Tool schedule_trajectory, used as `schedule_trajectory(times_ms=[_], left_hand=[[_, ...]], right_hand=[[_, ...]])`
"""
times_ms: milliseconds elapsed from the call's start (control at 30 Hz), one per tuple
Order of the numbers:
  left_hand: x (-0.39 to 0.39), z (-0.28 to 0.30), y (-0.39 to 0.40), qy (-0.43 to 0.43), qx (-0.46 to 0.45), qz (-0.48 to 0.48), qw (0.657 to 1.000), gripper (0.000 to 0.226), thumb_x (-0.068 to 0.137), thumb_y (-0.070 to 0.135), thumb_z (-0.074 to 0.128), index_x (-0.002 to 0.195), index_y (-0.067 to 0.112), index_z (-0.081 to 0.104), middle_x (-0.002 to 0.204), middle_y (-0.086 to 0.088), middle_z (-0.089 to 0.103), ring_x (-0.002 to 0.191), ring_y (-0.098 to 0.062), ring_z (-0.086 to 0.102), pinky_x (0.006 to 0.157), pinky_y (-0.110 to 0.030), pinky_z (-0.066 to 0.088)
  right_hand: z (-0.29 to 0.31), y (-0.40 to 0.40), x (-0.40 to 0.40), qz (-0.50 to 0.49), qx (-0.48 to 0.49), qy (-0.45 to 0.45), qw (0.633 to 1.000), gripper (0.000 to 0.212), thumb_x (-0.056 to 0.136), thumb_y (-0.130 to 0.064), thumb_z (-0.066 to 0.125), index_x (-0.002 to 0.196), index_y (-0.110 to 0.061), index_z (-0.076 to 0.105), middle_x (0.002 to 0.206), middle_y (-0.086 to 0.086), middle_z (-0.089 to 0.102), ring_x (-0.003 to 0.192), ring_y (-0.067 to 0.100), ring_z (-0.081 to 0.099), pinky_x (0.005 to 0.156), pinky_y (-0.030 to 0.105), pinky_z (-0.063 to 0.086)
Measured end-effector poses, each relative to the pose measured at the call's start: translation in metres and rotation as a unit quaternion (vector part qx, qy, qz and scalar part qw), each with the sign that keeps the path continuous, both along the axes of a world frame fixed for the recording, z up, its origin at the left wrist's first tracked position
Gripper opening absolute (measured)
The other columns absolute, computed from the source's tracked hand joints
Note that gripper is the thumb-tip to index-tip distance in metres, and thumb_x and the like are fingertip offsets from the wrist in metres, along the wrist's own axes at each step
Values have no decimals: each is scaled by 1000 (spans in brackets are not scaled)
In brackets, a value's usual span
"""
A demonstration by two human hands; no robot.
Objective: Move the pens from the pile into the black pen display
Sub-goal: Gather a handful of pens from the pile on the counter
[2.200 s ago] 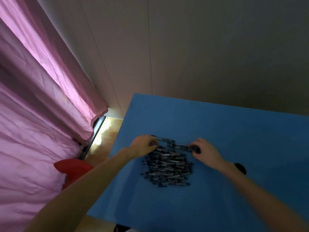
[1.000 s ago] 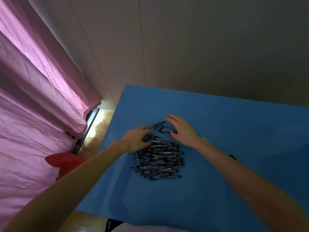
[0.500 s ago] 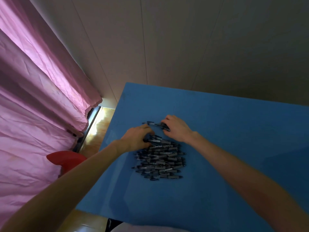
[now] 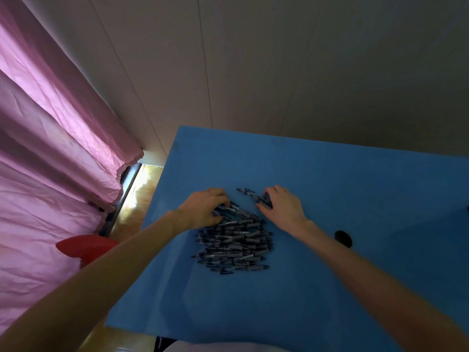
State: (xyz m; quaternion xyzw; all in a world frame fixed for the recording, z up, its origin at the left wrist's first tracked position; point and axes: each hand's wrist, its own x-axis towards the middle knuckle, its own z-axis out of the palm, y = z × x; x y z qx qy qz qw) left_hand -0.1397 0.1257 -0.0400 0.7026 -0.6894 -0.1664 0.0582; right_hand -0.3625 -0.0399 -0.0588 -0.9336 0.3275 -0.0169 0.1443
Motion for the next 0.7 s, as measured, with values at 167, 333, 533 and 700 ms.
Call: schedule_trajectory(times_ms=[167, 333, 533, 700], left_hand=[[-1, -1, 2, 13, -9, 7, 1000, 37, 89, 32, 71, 124, 24, 62, 135, 6, 54, 119, -17, 54, 84, -32, 51], [0, -2, 4, 51, -15, 30, 998, 23, 95, 38, 65, 113, 24, 68, 128, 10, 58, 105, -16, 61, 80, -30, 50], [-6, 2, -10, -9, -15, -3, 1000, 39, 99, 32, 60, 136, 21, 56, 138, 5, 53, 115, -18, 58, 81, -33, 51], [-11, 8, -29, -68, -6, -90, 994, 46, 97, 27, 61, 142, 18, 54, 146, -2, 49, 127, -24, 51, 91, -37, 50]], right_hand=[[1, 4, -6, -16, 8, -2, 1000, 44, 97, -54, 57, 124, -19, 59, 113, -4, 60, 101, 13, 56, 76, 26, 50], [2, 6, -6, -22, 17, -8, 1000, 45, 97, -53, 57, 125, -19, 58, 114, -4, 59, 103, 13, 56, 77, 28, 52], [3, 8, -6, -32, 29, -10, 999, 46, 97, -54, 58, 127, -18, 57, 116, -4, 59, 105, 14, 56, 80, 29, 53], [4, 10, -8, -41, 28, -8, 999, 45, 96, -54, 59, 126, -20, 58, 116, -4, 58, 103, 14, 57, 77, 29, 52]])
